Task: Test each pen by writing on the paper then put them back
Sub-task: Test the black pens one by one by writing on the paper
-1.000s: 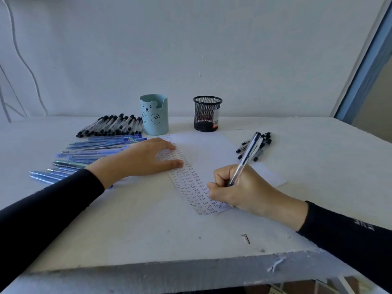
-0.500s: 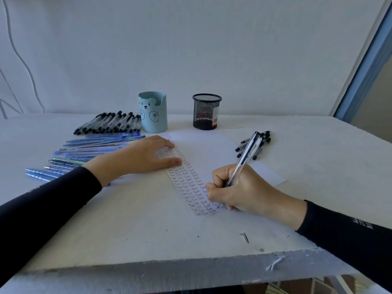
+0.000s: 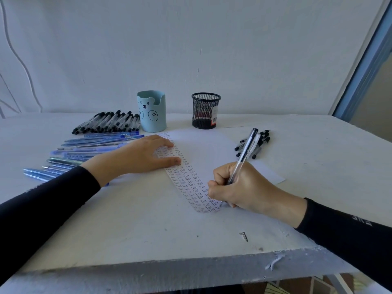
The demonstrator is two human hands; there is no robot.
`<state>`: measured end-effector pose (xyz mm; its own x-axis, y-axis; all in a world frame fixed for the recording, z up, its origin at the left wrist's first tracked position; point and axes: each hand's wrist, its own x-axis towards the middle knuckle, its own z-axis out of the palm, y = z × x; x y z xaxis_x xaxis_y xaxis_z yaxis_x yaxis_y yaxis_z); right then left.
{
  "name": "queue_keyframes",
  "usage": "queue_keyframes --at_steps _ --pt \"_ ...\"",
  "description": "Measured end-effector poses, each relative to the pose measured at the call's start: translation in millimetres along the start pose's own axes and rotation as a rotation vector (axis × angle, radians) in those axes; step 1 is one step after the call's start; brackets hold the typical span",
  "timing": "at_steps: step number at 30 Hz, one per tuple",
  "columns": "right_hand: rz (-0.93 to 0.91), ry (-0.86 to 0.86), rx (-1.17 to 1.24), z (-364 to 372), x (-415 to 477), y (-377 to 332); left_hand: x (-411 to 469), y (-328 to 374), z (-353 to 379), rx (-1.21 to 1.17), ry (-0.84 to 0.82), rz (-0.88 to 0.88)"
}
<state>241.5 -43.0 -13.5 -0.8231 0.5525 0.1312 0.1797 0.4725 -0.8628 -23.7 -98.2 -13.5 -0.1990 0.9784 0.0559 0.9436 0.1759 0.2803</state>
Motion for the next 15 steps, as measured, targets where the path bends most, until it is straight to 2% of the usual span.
queue_keyframes --at_steps 15 --pt "-0.015 -0.016 0.002 -2.3 2.2 2.4 -0.1 1.1 -0.2 0.023 -0.003 -0.003"
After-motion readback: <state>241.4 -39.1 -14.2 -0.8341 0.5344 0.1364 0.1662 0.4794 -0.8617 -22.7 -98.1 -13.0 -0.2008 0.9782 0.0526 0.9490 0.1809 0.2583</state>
